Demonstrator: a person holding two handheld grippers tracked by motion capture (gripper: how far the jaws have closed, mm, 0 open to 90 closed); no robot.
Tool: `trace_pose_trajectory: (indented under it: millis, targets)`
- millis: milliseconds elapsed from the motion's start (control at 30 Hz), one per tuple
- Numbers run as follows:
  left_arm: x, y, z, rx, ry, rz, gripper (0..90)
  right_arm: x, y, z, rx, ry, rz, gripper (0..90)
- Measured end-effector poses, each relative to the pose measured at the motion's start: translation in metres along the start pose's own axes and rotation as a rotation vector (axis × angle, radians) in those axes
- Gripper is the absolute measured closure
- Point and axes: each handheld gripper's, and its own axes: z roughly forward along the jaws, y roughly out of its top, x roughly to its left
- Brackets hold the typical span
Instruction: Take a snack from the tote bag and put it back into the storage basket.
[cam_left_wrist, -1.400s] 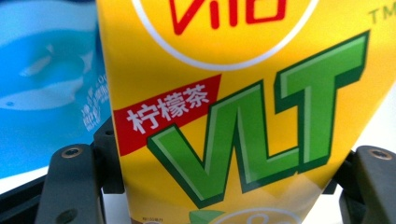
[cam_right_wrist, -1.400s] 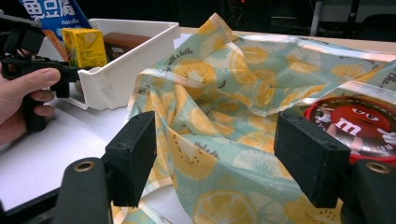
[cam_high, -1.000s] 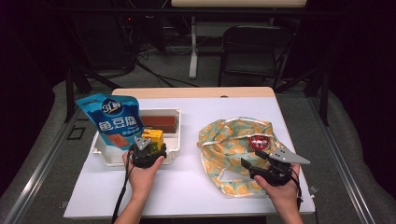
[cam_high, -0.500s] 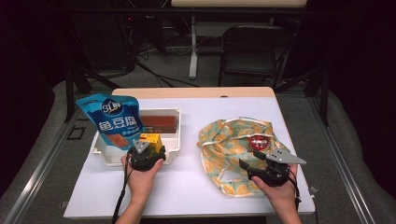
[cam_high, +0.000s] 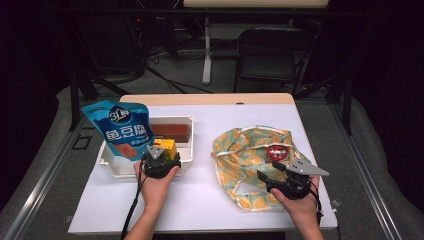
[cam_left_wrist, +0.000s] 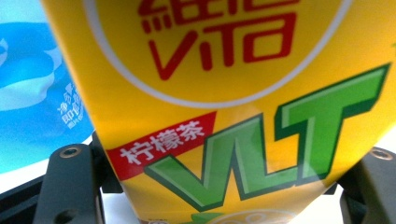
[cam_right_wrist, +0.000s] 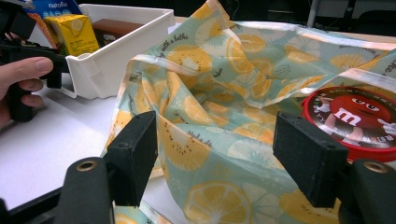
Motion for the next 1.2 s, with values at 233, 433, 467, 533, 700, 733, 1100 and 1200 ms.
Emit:
trace_pose_trajectory:
  millis: [233,433,467,533,700,733,1100,1200]
  targets:
    - [0.006,-0.002,-0.02,-0.021,-0.095,-0.024,18.4,0.001,0.0,-0.001,-0.009,0.002,-0.001,30.5]
    - [0.016,-0.005,-0.047,-0.065,-0.171,-0.018,19.2,0.001,0.0,0.0,0.0,-0.001,-0.006,30.4]
    - [0.016,-0.005,-0.047,-0.065,-0.171,-0.018,19.9,0.001,0.0,0.0,-0.001,0.004,-0.005,30.3]
    - [0.02,-0.007,-0.055,-0.068,-0.212,-0.009,23.4,0.002,0.001,0.001,0.002,0.005,-0.008,30.3]
    - [0.027,-0.012,-0.062,-0.067,-0.182,-0.041,38.5,0.002,0.001,0.001,0.0,0.007,-0.01,30.1]
    - [0.029,-0.013,-0.062,-0.061,-0.169,-0.051,39.5,0.002,0.0,0.001,0.001,0.007,-0.01,30.1]
    - [0.033,-0.028,-0.059,-0.025,-0.302,0.011,90.0,0.003,0.0,0.002,-0.001,0.009,-0.012,30.1]
    - [0.028,-0.026,-0.054,-0.003,-0.3,0.025,90.0,0.004,0.0,0.002,0.004,0.007,-0.017,30.1]
